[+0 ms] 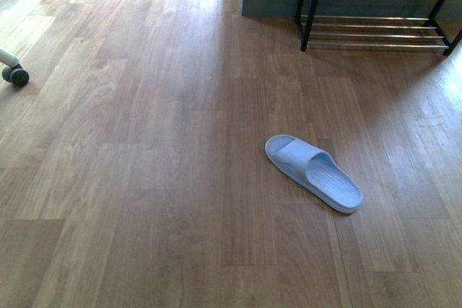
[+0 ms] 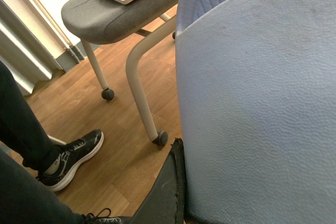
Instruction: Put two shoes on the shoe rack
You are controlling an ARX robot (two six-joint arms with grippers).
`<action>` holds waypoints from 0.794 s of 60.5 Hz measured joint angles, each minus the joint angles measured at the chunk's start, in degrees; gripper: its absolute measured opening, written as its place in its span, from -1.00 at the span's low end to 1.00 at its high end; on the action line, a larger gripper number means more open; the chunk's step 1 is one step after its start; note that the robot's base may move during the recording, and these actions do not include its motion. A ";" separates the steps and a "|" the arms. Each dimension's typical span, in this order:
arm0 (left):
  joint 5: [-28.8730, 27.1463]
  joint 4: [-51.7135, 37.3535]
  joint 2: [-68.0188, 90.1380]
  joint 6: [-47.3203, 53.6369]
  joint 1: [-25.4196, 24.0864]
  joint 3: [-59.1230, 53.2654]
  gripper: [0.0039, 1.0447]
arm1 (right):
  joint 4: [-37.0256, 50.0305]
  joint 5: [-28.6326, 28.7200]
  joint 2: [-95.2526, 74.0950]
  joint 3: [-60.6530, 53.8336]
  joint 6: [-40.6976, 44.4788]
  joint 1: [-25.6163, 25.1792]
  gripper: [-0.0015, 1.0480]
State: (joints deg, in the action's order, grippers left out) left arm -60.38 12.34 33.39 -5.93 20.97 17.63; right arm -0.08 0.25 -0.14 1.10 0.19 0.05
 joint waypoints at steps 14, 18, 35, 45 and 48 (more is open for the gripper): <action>0.00 0.00 0.00 0.00 0.02 0.00 -0.97 | 0.00 0.04 -0.02 0.00 0.00 -0.02 0.82; 0.17 0.00 0.00 0.00 0.04 0.00 -0.97 | 0.00 -0.20 -0.02 0.00 0.00 -0.02 0.82; 0.33 0.00 0.02 0.00 0.04 0.00 -0.97 | 0.00 -0.44 -0.02 0.00 0.00 -0.02 0.82; 0.28 0.00 0.00 0.00 0.04 0.00 -0.97 | 0.00 -0.44 0.00 0.00 0.00 0.00 0.82; 0.28 0.02 0.00 0.00 0.04 0.00 -0.97 | 0.00 -0.13 -0.04 0.00 0.00 -0.02 0.82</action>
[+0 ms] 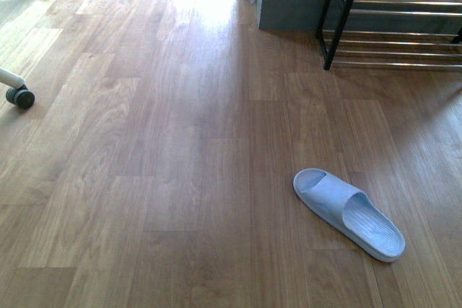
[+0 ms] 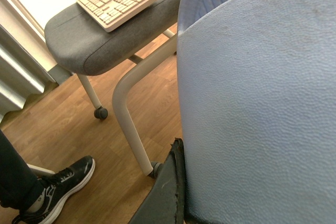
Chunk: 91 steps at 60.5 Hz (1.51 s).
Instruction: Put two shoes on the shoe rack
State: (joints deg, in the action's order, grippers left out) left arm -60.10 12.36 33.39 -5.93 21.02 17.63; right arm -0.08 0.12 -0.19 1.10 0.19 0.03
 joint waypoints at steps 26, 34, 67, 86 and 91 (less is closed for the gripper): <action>-0.04 0.00 0.00 0.00 0.00 -0.09 -0.97 | 35.50 18.36 -73.07 10.36 36.76 3.23 0.82; -0.04 0.00 0.00 -0.02 0.00 -0.09 -0.97 | 42.49 15.67 -103.80 20.85 41.81 3.85 0.82; -0.04 0.00 0.00 0.00 0.00 -0.09 -0.97 | 48.63 5.22 -144.87 46.05 53.59 -0.11 0.82; -0.04 0.00 0.00 0.00 0.00 -0.09 -0.97 | 50.58 4.48 -150.81 49.20 50.14 0.07 0.82; -0.04 0.00 0.00 0.00 0.00 -0.09 -0.97 | 51.28 4.33 -151.62 49.24 49.46 0.07 0.82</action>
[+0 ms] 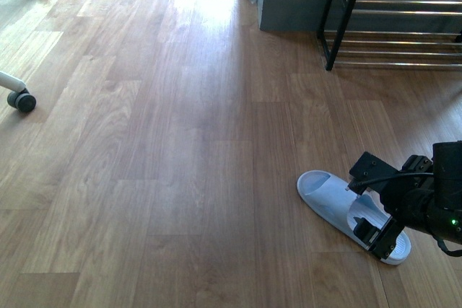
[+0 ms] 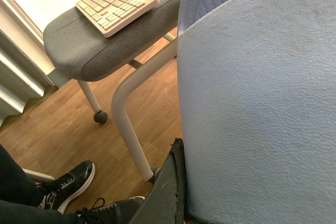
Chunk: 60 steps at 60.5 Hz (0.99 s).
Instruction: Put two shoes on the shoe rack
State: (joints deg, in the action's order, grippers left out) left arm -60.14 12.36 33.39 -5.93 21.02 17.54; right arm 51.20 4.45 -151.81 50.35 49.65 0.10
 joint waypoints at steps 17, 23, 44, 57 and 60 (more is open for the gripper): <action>0.00 0.00 0.00 -0.02 0.00 0.00 -0.97 | 3.76 0.11 -2.69 0.00 -2.38 -0.04 0.82; 0.00 0.00 0.02 0.00 0.00 0.00 -0.97 | 2.91 2.56 -2.67 -0.24 -2.16 -1.99 0.82; 0.00 0.00 0.00 0.00 0.00 0.00 -0.97 | 2.84 5.05 2.08 -4.68 -1.57 -4.52 0.82; 0.00 0.00 0.00 0.00 0.00 0.00 -0.97 | 1.29 7.37 8.63 -8.48 -1.97 -5.29 0.82; 0.00 0.00 0.00 0.00 0.00 0.00 -0.97 | 1.31 6.91 8.63 -8.46 -2.25 -5.38 0.82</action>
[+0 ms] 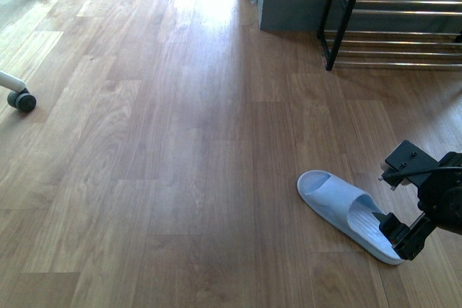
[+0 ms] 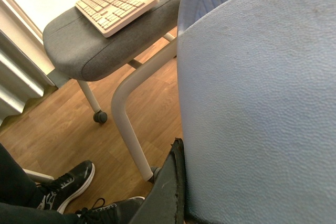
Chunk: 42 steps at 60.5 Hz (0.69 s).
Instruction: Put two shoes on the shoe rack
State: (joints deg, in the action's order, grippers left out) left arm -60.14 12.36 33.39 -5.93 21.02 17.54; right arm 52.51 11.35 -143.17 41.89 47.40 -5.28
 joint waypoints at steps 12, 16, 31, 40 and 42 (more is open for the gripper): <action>0.00 0.00 0.02 0.00 0.00 0.00 -0.97 | 2.95 -2.27 -0.37 -0.61 -0.26 0.04 0.82; -0.02 0.00 0.00 0.00 0.00 0.00 -0.97 | 3.80 -3.80 -0.44 -0.66 -0.26 0.11 0.82; -0.02 0.00 0.00 0.00 0.00 0.00 -0.97 | 2.69 -8.20 -0.46 -0.66 0.17 0.52 0.82; -0.02 0.00 0.00 0.00 0.00 0.00 -0.97 | 2.14 -9.90 -0.46 -0.68 0.90 0.72 0.82; -0.02 0.00 0.00 0.00 0.00 0.00 -0.97 | 2.16 -9.88 -0.46 -0.66 1.07 0.72 0.82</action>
State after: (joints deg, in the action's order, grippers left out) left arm -60.16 12.36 33.39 -5.93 21.02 17.54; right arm 54.68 1.48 -143.63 41.23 48.47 -4.56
